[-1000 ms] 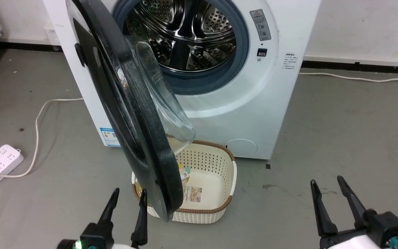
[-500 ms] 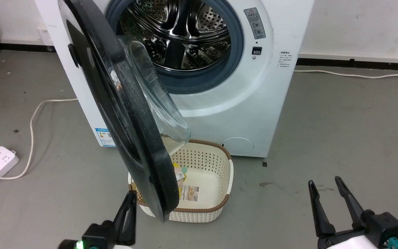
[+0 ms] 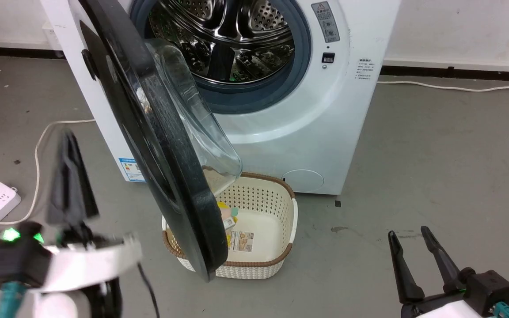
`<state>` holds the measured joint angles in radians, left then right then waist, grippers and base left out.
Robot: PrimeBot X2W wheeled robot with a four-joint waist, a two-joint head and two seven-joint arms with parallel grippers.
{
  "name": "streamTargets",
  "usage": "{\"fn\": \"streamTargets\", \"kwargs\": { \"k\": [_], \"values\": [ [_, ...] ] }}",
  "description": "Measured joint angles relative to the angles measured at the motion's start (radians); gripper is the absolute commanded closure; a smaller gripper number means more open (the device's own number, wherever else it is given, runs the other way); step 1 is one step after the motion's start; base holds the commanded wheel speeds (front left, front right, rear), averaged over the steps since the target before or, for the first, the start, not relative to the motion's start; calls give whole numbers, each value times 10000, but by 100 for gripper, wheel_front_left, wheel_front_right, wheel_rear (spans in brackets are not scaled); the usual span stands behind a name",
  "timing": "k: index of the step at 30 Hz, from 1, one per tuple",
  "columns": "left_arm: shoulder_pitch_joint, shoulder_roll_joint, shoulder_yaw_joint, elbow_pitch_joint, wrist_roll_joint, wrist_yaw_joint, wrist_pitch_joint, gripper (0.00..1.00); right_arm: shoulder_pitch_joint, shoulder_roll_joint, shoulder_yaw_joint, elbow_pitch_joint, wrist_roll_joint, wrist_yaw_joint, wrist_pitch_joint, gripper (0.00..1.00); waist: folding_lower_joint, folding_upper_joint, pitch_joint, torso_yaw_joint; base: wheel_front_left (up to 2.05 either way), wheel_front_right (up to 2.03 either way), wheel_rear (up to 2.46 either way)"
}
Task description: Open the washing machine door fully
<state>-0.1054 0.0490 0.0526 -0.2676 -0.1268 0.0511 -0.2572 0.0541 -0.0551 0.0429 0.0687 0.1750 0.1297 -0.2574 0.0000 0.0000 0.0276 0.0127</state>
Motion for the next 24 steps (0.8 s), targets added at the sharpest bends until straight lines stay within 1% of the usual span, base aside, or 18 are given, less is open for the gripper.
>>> {"fn": "streamTargets", "kwargs": {
  "k": [3, 6, 9, 12, 15, 18, 21, 22, 24],
  "values": [
    [-634, 2, -25, -654, 163, -270, -4, 100, -20, 0, 31, 50, 25, 0, 0, 0, 1, 0, -13, -37, 0, 0, 0],
    [-863, 2, -303, -924, 280, -460, -4, 100, -21, 0, 35, 96, 27, 0, 0, 0, 0, 0, -46, -95, 0, 0, 0],
    [-832, 2, -838, -815, 249, -558, -4, 100, -21, 0, 36, 121, 36, 0, 0, 0, 0, 0, -73, -159, 0, 0, 0],
    [-662, 2, -1735, -468, 84, -663, 190, 100, -21, 0, 42, 123, 105, 0, 0, 0, 0, 0, -51, -199, 0, 0, 0],
    [-360, -6, -2698, 81, -82, -798, 619, 100, -22, 2, 31, 119, 128, 0, 0, 0, 0, 0, 6, -204, 0, 0, 0],
    [-100, -8, -3415, 932, -123, -899, 1101, 100, -34, 2, 40, 119, 130, 0, 0, 0, 1, 0, 96, -217, 0, 0, 0],
    [162, -10, -3877, 1789, -257, -911, 1465, 100, -40, 2, 48, 119, 142, 0, 0, 0, 0, 0, 177, -240, 0, 0, 0],
    [248, -13, -4040, 2637, -297, -924, 1605, 100, -42, 2, 15, 125, 199, 0, 0, 0, 0, 0, 249, -229, 0, 0, 0],
    [244, 10, -4023, 3139, -267, -888, 1588, 100, -46, 2, 40, 153, 199, 0, 0, 0, 0, 0, 285, -209, 0, 0, 0]
  ]
}}
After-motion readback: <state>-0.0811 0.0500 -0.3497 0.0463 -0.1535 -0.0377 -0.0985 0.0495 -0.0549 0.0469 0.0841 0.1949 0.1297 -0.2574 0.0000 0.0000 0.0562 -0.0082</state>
